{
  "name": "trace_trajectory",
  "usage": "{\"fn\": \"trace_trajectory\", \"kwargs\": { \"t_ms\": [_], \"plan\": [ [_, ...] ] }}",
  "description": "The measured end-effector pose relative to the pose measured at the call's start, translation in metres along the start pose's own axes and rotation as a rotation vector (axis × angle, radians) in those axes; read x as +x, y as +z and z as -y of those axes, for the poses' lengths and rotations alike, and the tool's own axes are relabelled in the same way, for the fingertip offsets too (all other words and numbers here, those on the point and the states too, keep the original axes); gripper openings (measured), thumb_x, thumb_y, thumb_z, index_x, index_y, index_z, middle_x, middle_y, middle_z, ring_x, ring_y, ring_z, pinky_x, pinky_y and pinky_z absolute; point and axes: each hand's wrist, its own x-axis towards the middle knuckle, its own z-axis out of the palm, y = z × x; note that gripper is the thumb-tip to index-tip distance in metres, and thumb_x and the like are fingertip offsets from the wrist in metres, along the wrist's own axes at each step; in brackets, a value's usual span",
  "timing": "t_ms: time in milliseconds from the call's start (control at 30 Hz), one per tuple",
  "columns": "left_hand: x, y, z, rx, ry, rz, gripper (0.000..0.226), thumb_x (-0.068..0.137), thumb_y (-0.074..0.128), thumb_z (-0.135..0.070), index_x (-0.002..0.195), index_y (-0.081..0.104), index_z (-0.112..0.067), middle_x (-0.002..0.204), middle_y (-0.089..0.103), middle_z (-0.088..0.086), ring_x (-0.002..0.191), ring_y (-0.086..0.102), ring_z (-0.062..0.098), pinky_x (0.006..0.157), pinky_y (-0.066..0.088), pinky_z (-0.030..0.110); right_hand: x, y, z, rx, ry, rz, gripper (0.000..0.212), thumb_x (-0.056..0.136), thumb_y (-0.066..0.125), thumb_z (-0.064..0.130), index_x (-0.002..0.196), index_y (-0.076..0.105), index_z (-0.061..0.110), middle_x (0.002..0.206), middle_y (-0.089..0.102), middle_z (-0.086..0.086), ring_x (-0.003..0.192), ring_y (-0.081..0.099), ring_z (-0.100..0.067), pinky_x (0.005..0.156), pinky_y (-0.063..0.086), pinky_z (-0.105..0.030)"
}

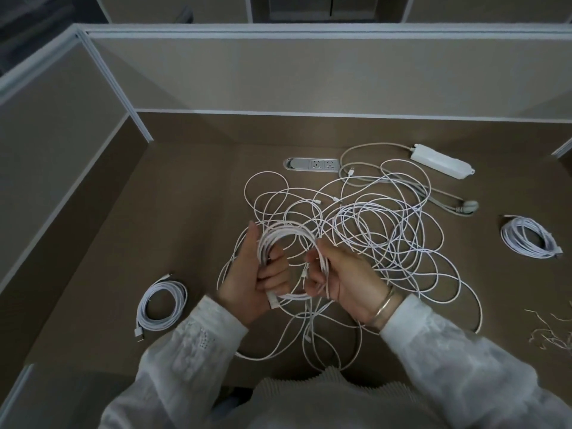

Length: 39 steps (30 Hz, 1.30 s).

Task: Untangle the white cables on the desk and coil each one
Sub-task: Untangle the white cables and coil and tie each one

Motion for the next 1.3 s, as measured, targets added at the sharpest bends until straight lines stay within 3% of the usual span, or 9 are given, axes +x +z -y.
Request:
{"fn": "trace_trajectory", "kwargs": {
  "t_ms": [200, 300, 600, 700, 767, 867, 1000, 1133, 1300],
  "plan": [
    [-0.004, 0.001, 0.005, 0.208, 0.042, -0.044, 0.049, 0.095, 0.042, -0.050, 0.059, 0.029, -0.020, 0.043, 0.014, -0.004, 0.032, 0.012, 0.007, 0.043, 0.010, 0.023, 0.003, -0.003, 0.005, -0.123, -0.035, -0.033, 0.040, 0.089, 0.053, 0.043, 0.088, 0.059, 0.003, 0.050, 0.032, 0.001, 0.038, 0.029, -0.012, 0.057, 0.047, -0.035],
    [-0.006, -0.002, 0.001, 0.300, 0.096, -0.005, 0.047, 0.099, 0.039, -0.046, 0.062, 0.034, -0.017, 0.044, 0.014, -0.004, 0.034, 0.012, 0.009, 0.043, 0.030, 0.023, 0.004, -0.004, 0.006, -0.162, -0.050, -0.034, 0.032, 0.095, 0.049, 0.036, 0.081, 0.051, 0.007, 0.054, 0.025, -0.001, 0.039, 0.022, -0.012, 0.048, 0.048, -0.029],
    [-0.009, -0.004, -0.002, 0.147, 0.019, 0.006, 0.052, 0.098, 0.038, -0.046, 0.053, 0.035, -0.019, 0.040, 0.018, -0.006, 0.030, 0.016, 0.006, 0.039, 0.027, 0.021, 0.009, 0.001, 0.011, -0.344, -0.123, 0.035, 0.033, 0.096, 0.048, 0.031, 0.086, 0.060, 0.002, 0.052, 0.024, 0.001, 0.040, 0.024, -0.011, 0.043, 0.045, -0.025],
    [-0.011, -0.011, -0.006, 0.101, -0.095, 0.184, 0.051, 0.098, 0.034, -0.043, 0.054, 0.035, -0.016, 0.039, 0.023, -0.004, 0.033, 0.024, 0.010, 0.056, 0.046, 0.030, 0.012, -0.002, 0.015, -0.348, -0.088, 0.072, 0.030, 0.097, 0.048, 0.028, 0.075, 0.050, 0.008, 0.051, 0.024, 0.000, 0.038, 0.021, -0.011, 0.039, 0.038, -0.021],
    [-0.013, -0.018, -0.010, 0.122, -0.178, 0.275, 0.054, 0.097, 0.030, -0.043, 0.055, 0.043, -0.012, 0.037, 0.028, -0.002, 0.034, 0.030, 0.014, 0.069, 0.042, 0.038, 0.012, -0.003, 0.015, -0.359, -0.048, 0.142, 0.030, 0.098, 0.047, 0.027, 0.073, 0.047, 0.010, 0.052, 0.023, 0.000, 0.039, 0.020, -0.011, 0.038, 0.035, -0.020],
    [-0.010, -0.020, -0.012, 0.205, -0.193, 0.314, 0.054, 0.100, 0.026, -0.046, 0.075, 0.060, -0.011, 0.035, 0.030, -0.005, 0.029, 0.030, 0.011, 0.061, 0.026, 0.036, 0.012, -0.003, 0.015, -0.423, -0.028, 0.198, 0.031, 0.098, 0.047, 0.027, 0.072, 0.046, 0.011, 0.052, 0.021, 0.000, 0.038, 0.021, -0.011, 0.038, 0.034, -0.020],
    [-0.008, -0.015, -0.020, 0.130, -0.198, 0.351, 0.042, 0.099, 0.038, -0.043, 0.063, 0.044, -0.020, 0.040, 0.024, -0.010, 0.031, 0.022, 0.004, 0.045, 0.033, 0.022, 0.018, -0.004, 0.013, -0.412, -0.092, 0.173, 0.032, 0.091, 0.053, 0.035, 0.075, 0.056, 0.008, 0.054, 0.036, 0.000, 0.040, 0.033, -0.012, 0.043, 0.040, -0.023],
    [-0.010, -0.031, -0.055, 0.003, -0.189, 0.459, 0.037, 0.090, 0.062, -0.038, 0.063, 0.045, -0.020, 0.047, 0.022, -0.007, 0.036, 0.018, 0.008, 0.035, 0.025, 0.019, 0.029, -0.016, 0.004, -0.474, -0.094, 0.227, 0.057, 0.081, 0.056, 0.055, 0.101, 0.065, 0.003, 0.091, 0.069, -0.018, 0.080, 0.067, -0.026, 0.077, 0.055, -0.032],
    [-0.025, -0.052, -0.097, 0.072, 0.051, 0.158, 0.039, 0.078, 0.067, -0.038, 0.054, 0.041, -0.022, 0.048, 0.013, -0.009, 0.038, 0.009, 0.007, 0.032, 0.019, 0.019, 0.035, -0.037, -0.003, -0.972, -0.130, 0.245, 0.036, 0.088, 0.060, 0.036, 0.088, 0.064, 0.000, 0.072, 0.065, -0.002, 0.064, 0.060, -0.005, 0.066, 0.047, -0.016]
  ]
}}
